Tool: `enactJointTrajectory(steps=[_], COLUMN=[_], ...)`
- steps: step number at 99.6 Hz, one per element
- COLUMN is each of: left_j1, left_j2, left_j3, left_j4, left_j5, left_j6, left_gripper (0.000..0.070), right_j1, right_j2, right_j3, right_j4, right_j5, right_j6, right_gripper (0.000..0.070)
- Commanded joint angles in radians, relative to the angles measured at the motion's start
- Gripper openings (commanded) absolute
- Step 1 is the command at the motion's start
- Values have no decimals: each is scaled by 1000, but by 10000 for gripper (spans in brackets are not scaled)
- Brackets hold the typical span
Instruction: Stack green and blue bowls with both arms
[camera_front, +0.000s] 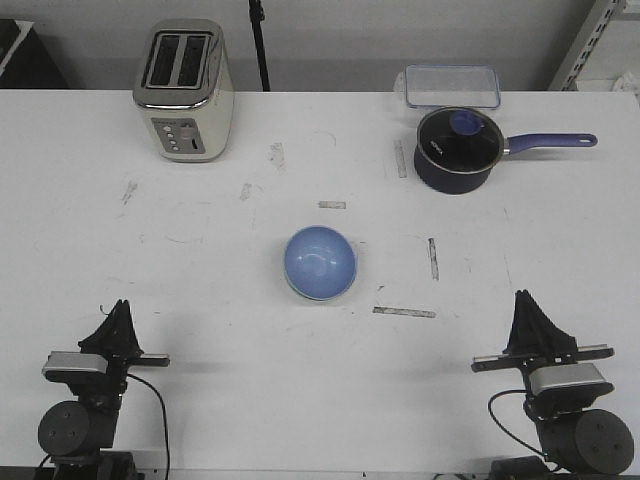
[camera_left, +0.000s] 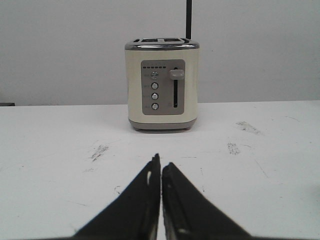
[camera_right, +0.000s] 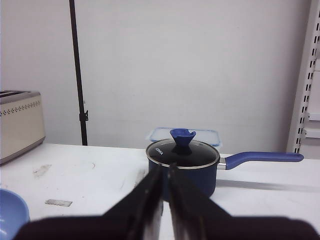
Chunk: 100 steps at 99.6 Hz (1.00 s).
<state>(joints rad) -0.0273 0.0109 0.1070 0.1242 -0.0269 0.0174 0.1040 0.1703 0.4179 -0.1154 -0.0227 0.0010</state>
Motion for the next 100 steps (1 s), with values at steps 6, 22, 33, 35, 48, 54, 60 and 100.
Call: enactJointTrajectory(steps=[6, 22, 33, 35, 48, 54, 60, 100], left_j1=[1, 1, 1, 1, 1, 1, 1, 1], left_j2=[-8, -8, -8, -8, -8, -8, -8, -8], left_j3=[-20, -91, -95, -95, -95, -95, -95, -95], left_j4=[24, 89, 31, 25, 19, 20, 20, 19], left_j5=[0, 0, -1, -3, -5, -4, -4, -3], left_j6=[16, 16, 16, 16, 16, 16, 16, 16], left_gripper=[3, 3, 2, 3, 2, 2, 2, 2], right_j1=[2, 2, 2, 2, 2, 2, 2, 2], right_j2=[-1, -1, -1, -1, -1, -1, -1, -1], right_j3=[6, 6, 7, 7, 7, 7, 7, 7], right_j4=[10, 10, 10, 10, 10, 10, 10, 10], right_j5=[0, 0, 0, 0, 0, 0, 0, 0], right_j6=[10, 10, 10, 10, 10, 10, 10, 10], right_gripper=[13, 13, 13, 13, 13, 13, 13, 13])
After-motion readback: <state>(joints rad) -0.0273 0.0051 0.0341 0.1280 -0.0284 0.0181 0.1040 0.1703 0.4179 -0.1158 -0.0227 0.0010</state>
